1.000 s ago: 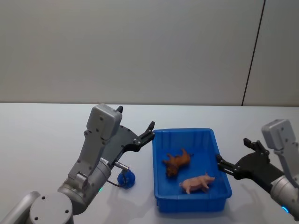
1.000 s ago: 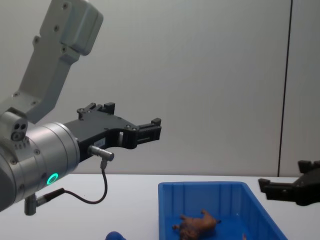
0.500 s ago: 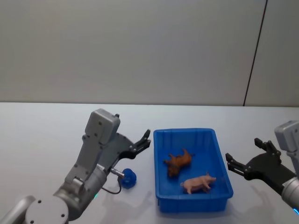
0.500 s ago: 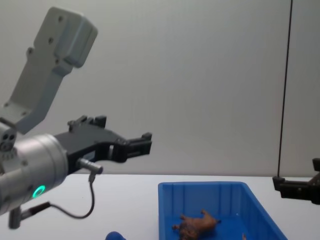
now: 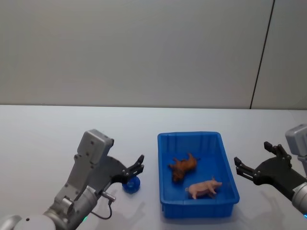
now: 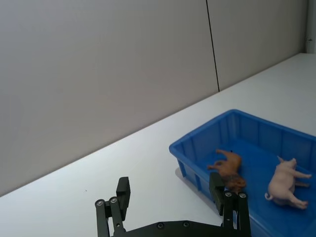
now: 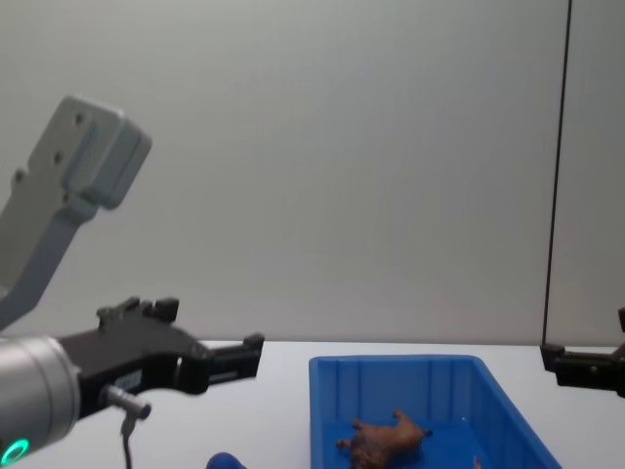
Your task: Pick up the two dolls from the table and place them into the box.
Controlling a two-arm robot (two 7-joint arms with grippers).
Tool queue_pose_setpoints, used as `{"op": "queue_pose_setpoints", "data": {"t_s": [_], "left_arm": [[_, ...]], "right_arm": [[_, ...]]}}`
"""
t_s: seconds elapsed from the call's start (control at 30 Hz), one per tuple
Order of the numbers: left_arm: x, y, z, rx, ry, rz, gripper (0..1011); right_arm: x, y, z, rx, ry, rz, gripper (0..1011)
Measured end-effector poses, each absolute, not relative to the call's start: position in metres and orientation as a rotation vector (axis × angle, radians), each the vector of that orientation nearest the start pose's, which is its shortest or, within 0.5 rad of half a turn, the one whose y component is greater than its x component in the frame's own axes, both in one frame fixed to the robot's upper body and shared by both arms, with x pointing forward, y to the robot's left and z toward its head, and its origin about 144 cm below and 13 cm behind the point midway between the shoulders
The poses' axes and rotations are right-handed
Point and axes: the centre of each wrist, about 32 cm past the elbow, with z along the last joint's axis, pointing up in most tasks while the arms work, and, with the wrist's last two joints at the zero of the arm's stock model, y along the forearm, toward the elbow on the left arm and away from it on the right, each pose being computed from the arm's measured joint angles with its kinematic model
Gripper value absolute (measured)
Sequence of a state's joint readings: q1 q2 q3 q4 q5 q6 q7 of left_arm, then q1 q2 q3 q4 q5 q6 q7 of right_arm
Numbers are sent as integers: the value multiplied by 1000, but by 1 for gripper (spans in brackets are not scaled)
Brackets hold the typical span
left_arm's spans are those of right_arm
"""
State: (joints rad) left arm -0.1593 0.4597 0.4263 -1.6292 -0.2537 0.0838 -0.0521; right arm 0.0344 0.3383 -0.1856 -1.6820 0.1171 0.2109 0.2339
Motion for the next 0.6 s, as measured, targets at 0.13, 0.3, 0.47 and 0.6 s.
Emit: {"op": "queue_pose_setpoints", "data": {"t_s": [0.13,0.3,0.47,0.6], "left_arm": [[476,239,1171,224,-135,1102,1004],[479,247,1160,244,-116,1080,1004],[483,255,1152,259,-100,1061,1004],[490,261,1144,271,-81,1033,1004]], "right_arm": [[462,-259,1182,-265,-63,-1151,1001],[462,-259,1182,-265,-63,-1152,1001],[461,-259,1182,-264,-64,-1152,1001],[461,-259,1182,-264,-64,-1152,1001]]}}
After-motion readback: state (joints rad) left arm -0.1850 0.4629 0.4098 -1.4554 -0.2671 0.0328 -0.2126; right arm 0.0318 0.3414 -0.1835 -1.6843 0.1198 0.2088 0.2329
